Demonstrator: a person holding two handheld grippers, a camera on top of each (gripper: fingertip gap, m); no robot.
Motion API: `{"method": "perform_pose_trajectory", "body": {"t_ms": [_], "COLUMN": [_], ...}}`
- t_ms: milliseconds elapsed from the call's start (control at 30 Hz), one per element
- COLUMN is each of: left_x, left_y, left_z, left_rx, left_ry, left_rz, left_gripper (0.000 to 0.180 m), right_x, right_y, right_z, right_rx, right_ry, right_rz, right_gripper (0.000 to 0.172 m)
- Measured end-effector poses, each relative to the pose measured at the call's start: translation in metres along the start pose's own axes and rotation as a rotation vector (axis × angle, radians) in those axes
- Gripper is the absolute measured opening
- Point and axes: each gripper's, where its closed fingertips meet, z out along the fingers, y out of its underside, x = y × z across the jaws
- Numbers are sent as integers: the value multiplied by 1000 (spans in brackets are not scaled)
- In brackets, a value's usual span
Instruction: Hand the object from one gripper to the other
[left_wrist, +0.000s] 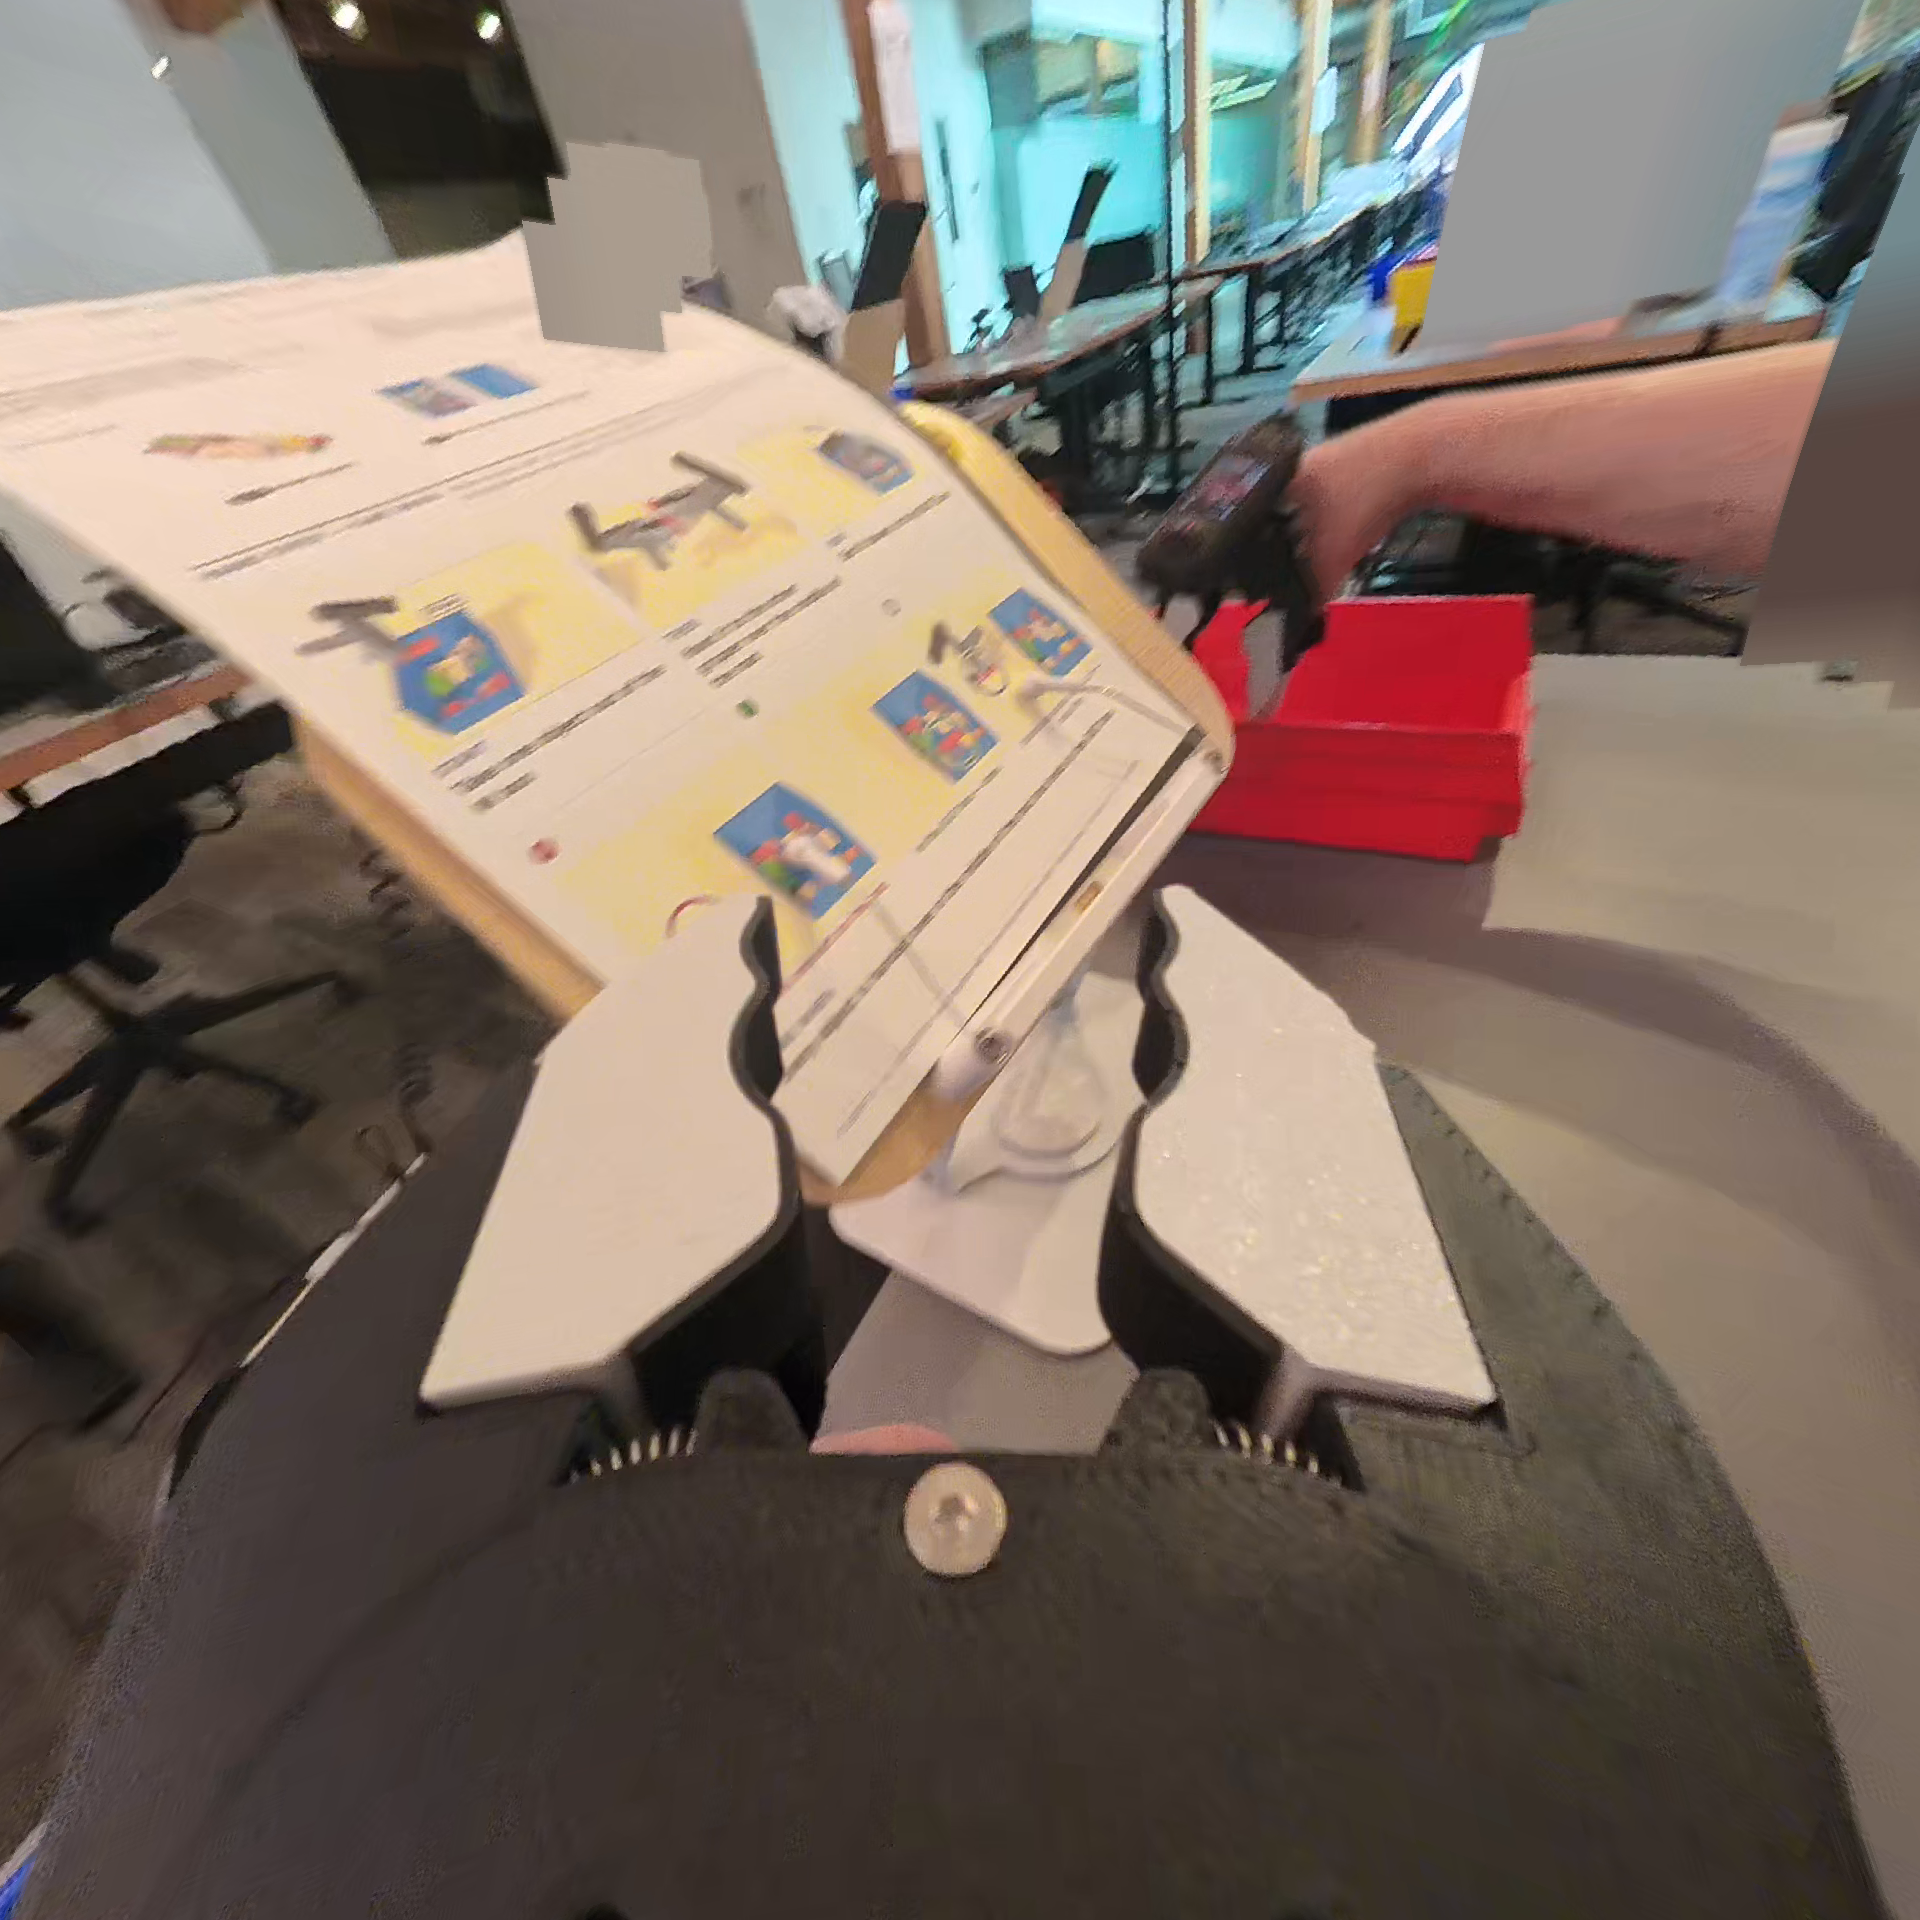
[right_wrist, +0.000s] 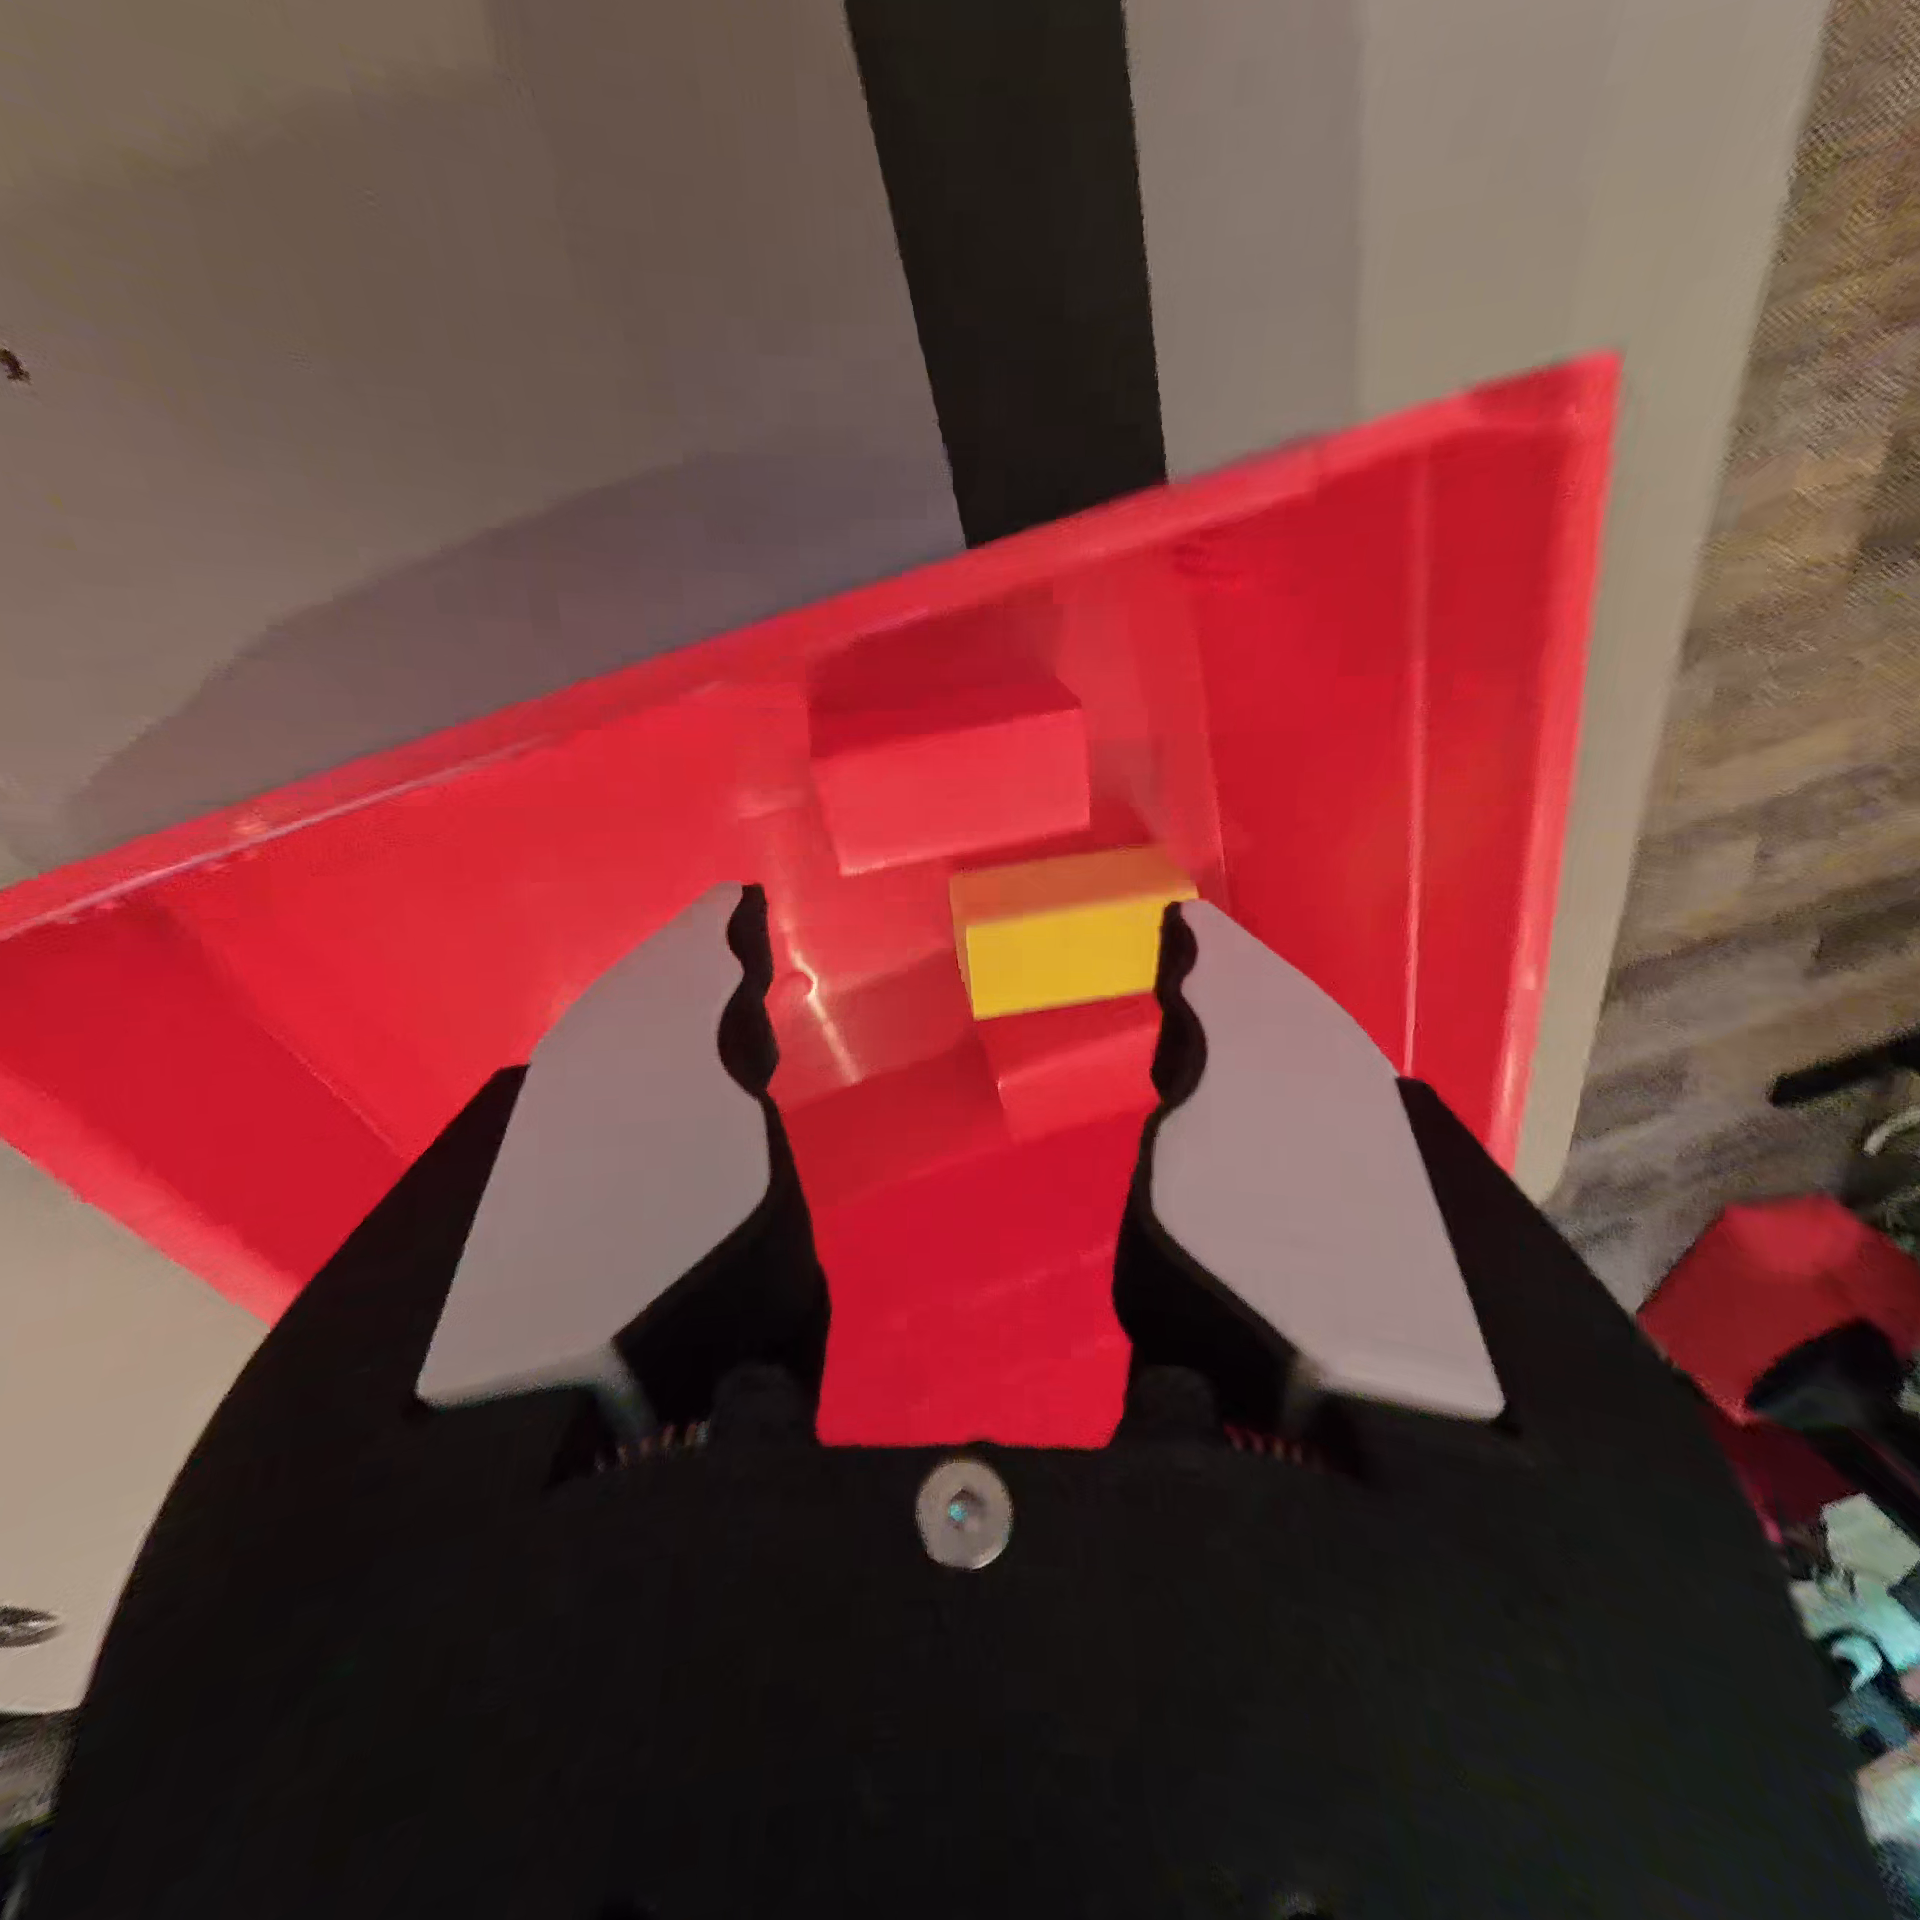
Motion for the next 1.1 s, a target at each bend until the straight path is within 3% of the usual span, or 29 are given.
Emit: {"method": "perform_pose_trajectory", "body": {"t_ms": [33,167,267,400,600,733,933,1033,1100], "left_x": [-8,-56,-94,-122,-136,-141,-150,-147,-148], "left_y": [4,43,96,171,250,295,326,330,330], "left_z": [-7,-42,-73,-98,-91,-85,-81,-69,-67], "left_rx": [-27,-235,-458,-720,-844,-978,-1073,-1049,-1047], "left_ry": [-28,-224,-384,-486,-560,-634,-693,-641,-640], "left_rz": [-5,-73,-152,-284,-561,-596,-593,-615,-592], "left_gripper": [67,67,67,69,63,65,60,38,36], "right_x": [-2,-20,-39,-61,-83,-93,-102,-103,-104], "right_y": [-1,-13,-23,-38,-61,-73,-78,-79,-82], "right_z": [-11,-55,-78,-93,-96,-97,-94,-92,-92], "right_rx": [22,143,180,210,227,259,275,287,302], "right_ry": [21,113,164,198,222,226,227,227,224], "right_rz": [23,56,43,21,-20,-42,-66,-62,-59], "right_gripper": [75,70,67,65,63,62,60,59,59]}}
